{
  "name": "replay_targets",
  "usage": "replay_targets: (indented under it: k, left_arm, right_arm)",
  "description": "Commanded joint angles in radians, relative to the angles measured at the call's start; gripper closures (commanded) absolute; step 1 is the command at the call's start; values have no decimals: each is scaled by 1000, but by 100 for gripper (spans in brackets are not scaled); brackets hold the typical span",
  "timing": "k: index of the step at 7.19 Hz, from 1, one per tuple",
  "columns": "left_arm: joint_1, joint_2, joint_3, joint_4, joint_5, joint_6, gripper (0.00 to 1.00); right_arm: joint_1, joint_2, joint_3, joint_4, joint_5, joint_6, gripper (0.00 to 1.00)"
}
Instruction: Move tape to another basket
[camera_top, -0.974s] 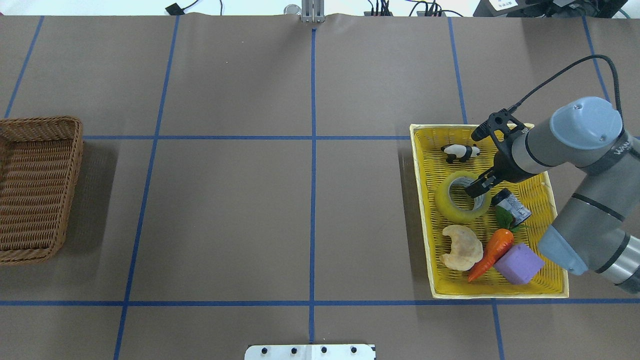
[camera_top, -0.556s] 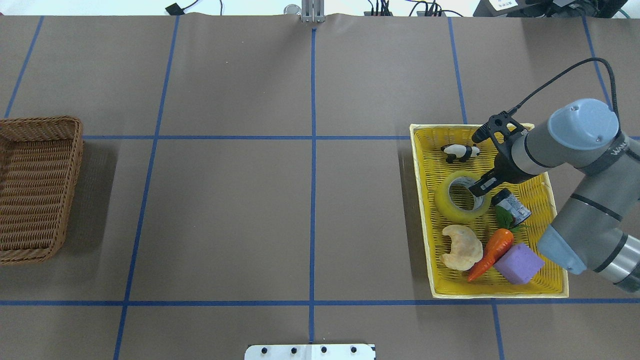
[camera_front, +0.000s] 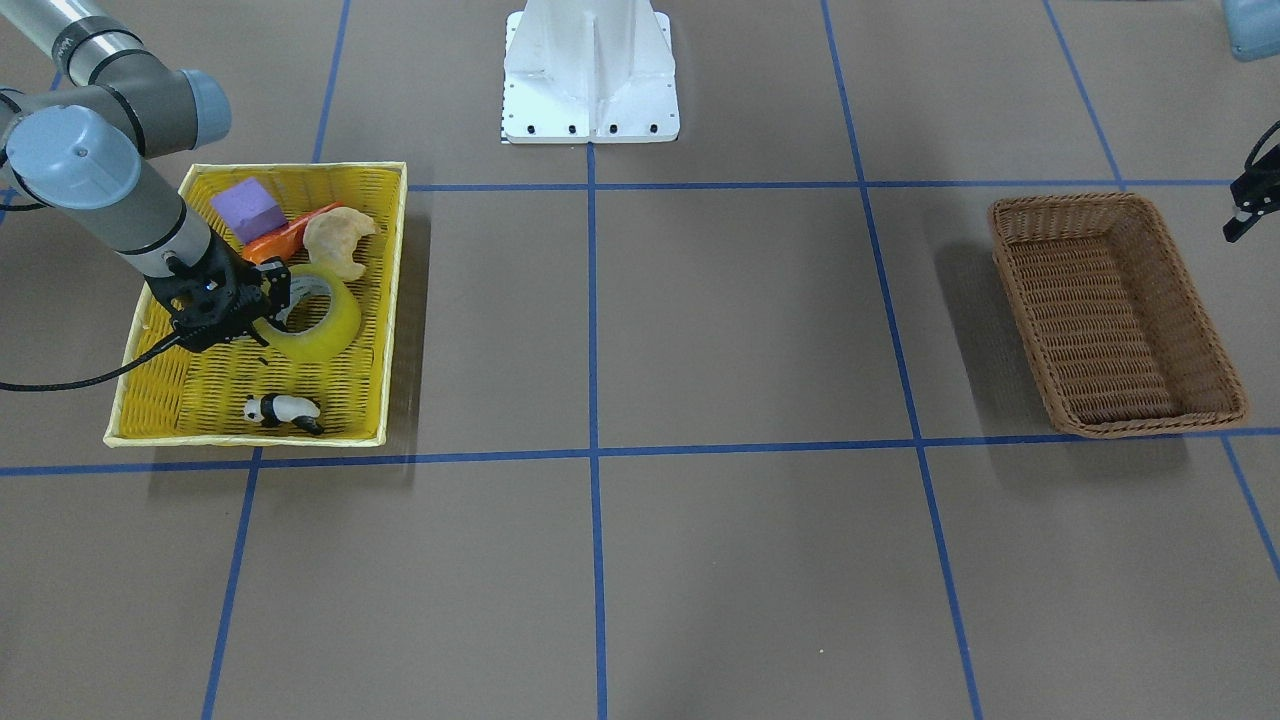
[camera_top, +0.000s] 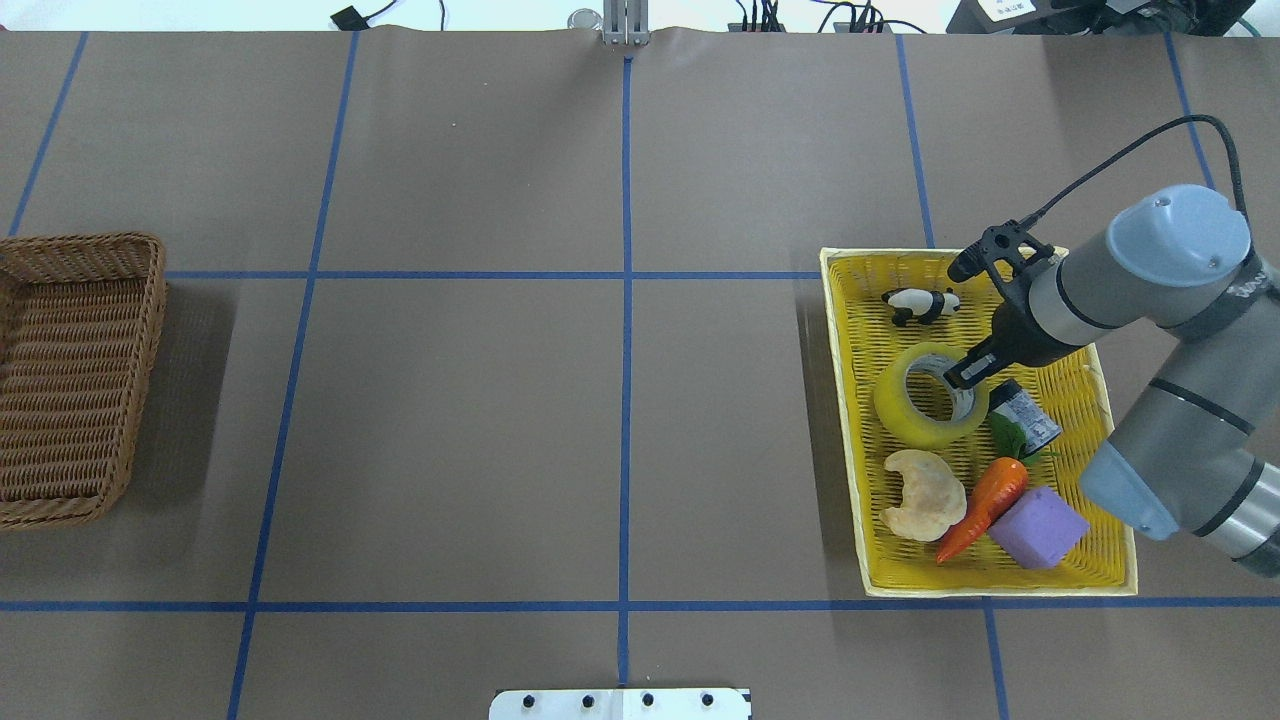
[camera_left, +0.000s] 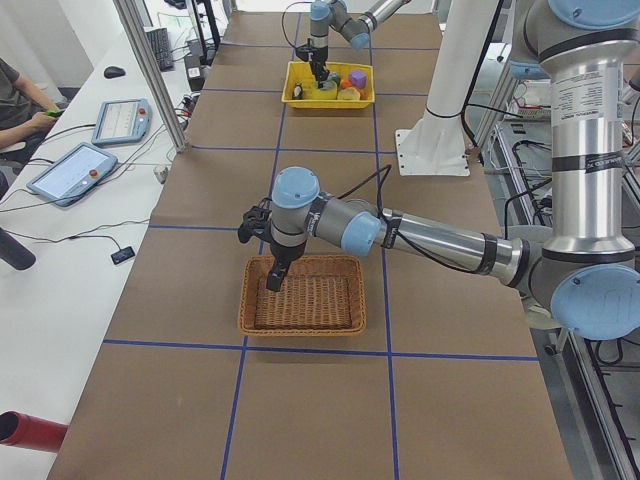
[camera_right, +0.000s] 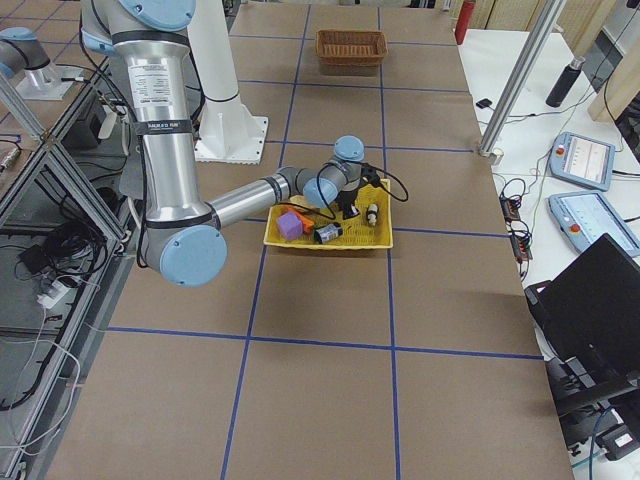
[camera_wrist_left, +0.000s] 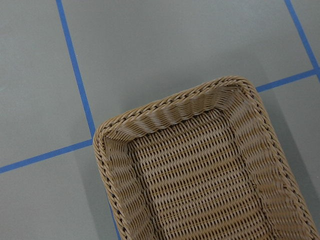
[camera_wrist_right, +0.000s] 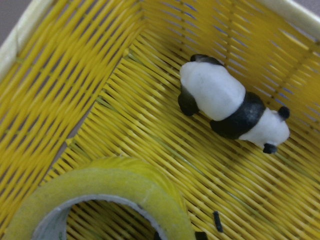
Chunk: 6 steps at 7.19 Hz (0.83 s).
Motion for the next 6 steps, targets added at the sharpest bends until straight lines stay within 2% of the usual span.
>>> replay_targets:
  k: [1, 3, 4, 6]
  left_arm:
    - [2, -4, 0, -3, -9, -29, 2]
    - [176, -36, -2, -148, -1, -386, 2]
    - [216, -69, 6, -223, -10, -498, 2]
    - [314, -183, -5, -254, -12, -711, 2]
  right_arm:
    - [102, 16, 11, -5, 133, 39, 100]
    - [102, 120, 2, -5, 138, 247, 100]
    - [87, 159, 1, 4, 145, 347, 100]
    - [46, 241, 7, 12, 214, 485, 100]
